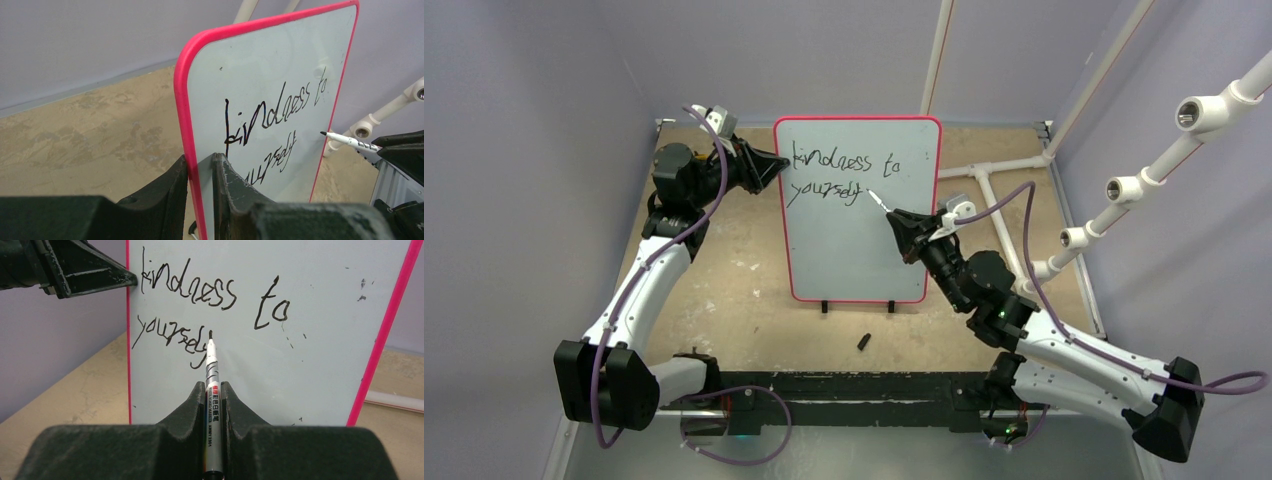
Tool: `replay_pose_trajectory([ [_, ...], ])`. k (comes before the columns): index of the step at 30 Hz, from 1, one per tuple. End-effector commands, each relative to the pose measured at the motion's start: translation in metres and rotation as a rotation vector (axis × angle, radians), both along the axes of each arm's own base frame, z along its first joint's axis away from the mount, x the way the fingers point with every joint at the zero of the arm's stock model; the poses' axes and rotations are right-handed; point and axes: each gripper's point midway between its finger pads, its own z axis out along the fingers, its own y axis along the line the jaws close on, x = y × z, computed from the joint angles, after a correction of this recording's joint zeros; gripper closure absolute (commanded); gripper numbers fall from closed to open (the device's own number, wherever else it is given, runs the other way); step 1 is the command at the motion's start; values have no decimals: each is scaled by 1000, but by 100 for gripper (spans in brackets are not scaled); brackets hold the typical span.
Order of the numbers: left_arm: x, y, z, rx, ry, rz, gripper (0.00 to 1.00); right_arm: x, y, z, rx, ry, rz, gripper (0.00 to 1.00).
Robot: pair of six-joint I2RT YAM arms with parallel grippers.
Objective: Write a sentence on the whiteboard
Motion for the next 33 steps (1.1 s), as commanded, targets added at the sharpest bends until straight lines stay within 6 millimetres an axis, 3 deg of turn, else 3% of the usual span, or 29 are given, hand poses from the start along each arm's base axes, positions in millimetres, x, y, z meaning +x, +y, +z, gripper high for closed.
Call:
replay_pose_trajectory([
  [1, 1, -1, -14, 14, 32, -4, 100, 1, -8, 2, -19, -29, -1, 100],
  [8, 2, 0, -16, 19, 35, 0, 100, 6, -24, 6, 11, -54, 0, 100],
  [25, 1, -1, -15, 18, 32, -3, 100, 21, -29, -2, 3, -10, -85, 100],
  [33, 1, -1, -15, 18, 33, -6, 100, 20, -27, 12, -4, -56, -71, 100],
])
